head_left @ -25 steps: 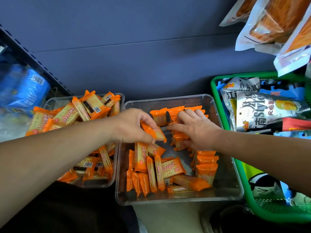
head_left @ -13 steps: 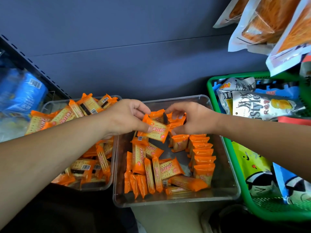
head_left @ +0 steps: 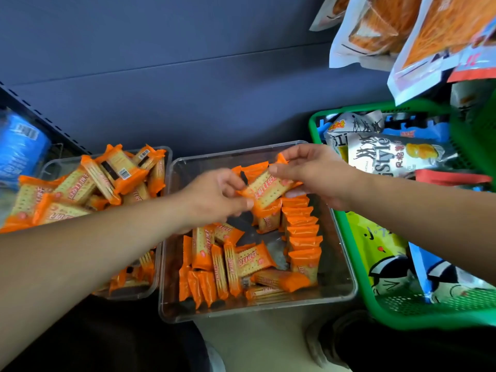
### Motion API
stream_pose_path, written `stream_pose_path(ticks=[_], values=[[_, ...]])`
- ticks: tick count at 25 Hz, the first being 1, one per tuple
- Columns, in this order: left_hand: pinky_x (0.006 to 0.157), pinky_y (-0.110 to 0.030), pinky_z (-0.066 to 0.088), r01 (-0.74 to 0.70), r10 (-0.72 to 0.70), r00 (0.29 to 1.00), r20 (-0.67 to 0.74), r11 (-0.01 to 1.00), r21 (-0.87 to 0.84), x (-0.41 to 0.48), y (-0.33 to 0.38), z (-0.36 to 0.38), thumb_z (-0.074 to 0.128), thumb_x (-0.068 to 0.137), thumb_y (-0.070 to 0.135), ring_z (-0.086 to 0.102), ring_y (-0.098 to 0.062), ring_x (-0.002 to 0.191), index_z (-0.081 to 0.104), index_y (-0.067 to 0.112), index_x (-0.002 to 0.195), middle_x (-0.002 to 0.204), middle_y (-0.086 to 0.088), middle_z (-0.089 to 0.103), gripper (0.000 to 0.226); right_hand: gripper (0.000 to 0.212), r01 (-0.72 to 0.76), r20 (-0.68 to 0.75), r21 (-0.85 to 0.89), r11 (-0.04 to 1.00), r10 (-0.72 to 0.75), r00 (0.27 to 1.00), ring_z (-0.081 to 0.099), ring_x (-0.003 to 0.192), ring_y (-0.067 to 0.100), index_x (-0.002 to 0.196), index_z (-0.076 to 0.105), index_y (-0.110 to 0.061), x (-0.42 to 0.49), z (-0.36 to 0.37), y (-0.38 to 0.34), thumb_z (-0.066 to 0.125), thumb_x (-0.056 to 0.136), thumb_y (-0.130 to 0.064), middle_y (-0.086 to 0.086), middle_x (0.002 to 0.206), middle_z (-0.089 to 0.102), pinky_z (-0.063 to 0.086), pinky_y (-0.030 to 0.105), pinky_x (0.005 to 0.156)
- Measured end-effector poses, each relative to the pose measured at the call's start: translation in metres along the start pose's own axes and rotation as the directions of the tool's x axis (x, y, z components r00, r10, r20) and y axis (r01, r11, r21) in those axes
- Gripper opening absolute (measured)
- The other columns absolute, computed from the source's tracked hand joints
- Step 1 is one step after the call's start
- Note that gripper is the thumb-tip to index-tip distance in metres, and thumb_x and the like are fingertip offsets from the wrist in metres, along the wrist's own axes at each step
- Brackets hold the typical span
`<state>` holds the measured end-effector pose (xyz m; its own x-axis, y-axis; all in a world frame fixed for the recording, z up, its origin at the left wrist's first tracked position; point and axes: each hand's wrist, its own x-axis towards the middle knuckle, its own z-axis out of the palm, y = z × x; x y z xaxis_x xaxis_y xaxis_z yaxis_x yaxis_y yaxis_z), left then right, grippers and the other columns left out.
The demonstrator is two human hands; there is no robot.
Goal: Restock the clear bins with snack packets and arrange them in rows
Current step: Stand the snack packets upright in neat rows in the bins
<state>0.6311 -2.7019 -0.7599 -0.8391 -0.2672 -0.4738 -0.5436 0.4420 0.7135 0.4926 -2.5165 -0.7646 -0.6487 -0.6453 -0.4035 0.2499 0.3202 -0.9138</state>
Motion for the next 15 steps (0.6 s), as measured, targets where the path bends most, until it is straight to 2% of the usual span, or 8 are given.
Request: stream_pose_path(ticks=[1,2,4,5,7,10,12,15], values=[[0.084,-0.037,0.062,-0.028,0.01,0.997,0.074,0.966,0.257,0.002,-0.009,0.008,0.08,0.091,0.033,0.073,-0.014,0.088,0.062,0.021,0.117,0.1,0.002,0.074,0.034,0.02,0.073,-0.048,-0.102,0.992,-0.078,0.996,0.077,0.079,0.013,0.101,0.07,-0.02,0.0,0.002,0.001,0.084,0.087,-0.017,0.0,0.087,0.078,0.06,0.028,0.059],[0.088,-0.034,0.059,-0.086,0.008,0.986,0.164,0.876,0.475,0.004,-0.018,0.014,0.078,0.092,0.04,0.071,-0.014,0.095,0.062,0.022,0.125,0.107,0.004,0.074,0.041,0.017,0.152,-0.045,-0.229,0.961,-0.166,0.985,0.076,0.077,0.009,0.098,0.072,-0.023,0.0,0.003,0.001,0.084,0.087,-0.018,-0.003,0.086,0.078,0.059,0.026,0.058],[0.098,-0.034,0.054,-0.233,-0.001,0.946,0.325,0.697,0.679,0.01,-0.031,0.022,0.074,0.093,0.045,0.064,-0.016,0.116,0.061,0.025,0.138,0.13,0.005,0.068,0.051,0.017,0.261,0.076,-0.412,0.873,-0.252,0.965,0.072,0.071,0.0,0.1,0.074,-0.027,-0.001,0.004,-0.003,0.084,0.087,-0.02,-0.009,0.087,0.076,0.056,0.017,0.057],[0.103,-0.033,0.051,-0.287,-0.003,0.921,0.39,0.671,0.684,0.012,-0.035,0.025,0.073,0.094,0.043,0.06,-0.017,0.124,0.06,0.026,0.141,0.139,0.005,0.064,0.052,0.019,0.275,0.139,-0.469,0.84,-0.237,0.961,0.07,0.07,-0.004,0.104,0.075,-0.027,-0.002,0.005,-0.005,0.083,0.088,-0.022,-0.011,0.089,0.075,0.055,0.013,0.059],[0.111,-0.032,0.045,-0.27,-0.071,0.878,0.474,0.743,0.612,0.016,-0.04,0.033,0.074,0.095,0.04,0.054,-0.017,0.135,0.053,0.026,0.15,0.148,0.003,0.057,0.06,0.025,0.276,0.226,-0.587,0.761,-0.173,0.959,0.066,0.07,-0.01,0.115,0.076,-0.028,-0.003,0.005,-0.006,0.08,0.091,-0.022,-0.016,0.093,0.072,0.05,0.007,0.064],[0.119,-0.035,0.04,-0.159,-0.211,0.826,0.522,0.802,0.575,0.025,-0.049,0.045,0.077,0.091,0.046,0.046,-0.021,0.145,0.03,0.027,0.163,0.161,-0.001,0.043,0.088,0.033,0.269,0.274,-0.705,0.656,-0.098,0.957,0.064,0.093,-0.002,0.127,0.072,-0.031,-0.001,0.008,0.002,0.073,0.097,-0.018,-0.015,0.111,0.068,0.051,0.017,0.086],[0.118,-0.035,0.041,-0.162,-0.209,0.819,0.534,0.809,0.565,0.027,-0.055,0.047,0.08,0.089,0.043,0.047,-0.02,0.144,0.028,0.027,0.163,0.16,0.0,0.044,0.092,0.032,0.267,0.25,-0.721,0.639,-0.119,0.961,0.064,0.101,0.005,0.124,0.073,-0.029,0.002,0.009,0.005,0.076,0.094,-0.019,-0.014,0.111,0.067,0.053,0.024,0.092],[0.107,-0.027,0.047,-0.139,-0.18,0.836,0.519,0.845,0.516,0.027,-0.055,0.043,0.084,0.086,0.042,0.057,-0.016,0.129,0.04,0.021,0.158,0.146,0.001,0.057,0.087,0.03,0.264,0.232,-0.772,0.579,-0.13,0.964,0.065,0.107,0.009,0.119,0.073,-0.029,0.007,0.009,0.015,0.08,0.091,-0.027,-0.011,0.115,0.07,0.056,0.031,0.096]])
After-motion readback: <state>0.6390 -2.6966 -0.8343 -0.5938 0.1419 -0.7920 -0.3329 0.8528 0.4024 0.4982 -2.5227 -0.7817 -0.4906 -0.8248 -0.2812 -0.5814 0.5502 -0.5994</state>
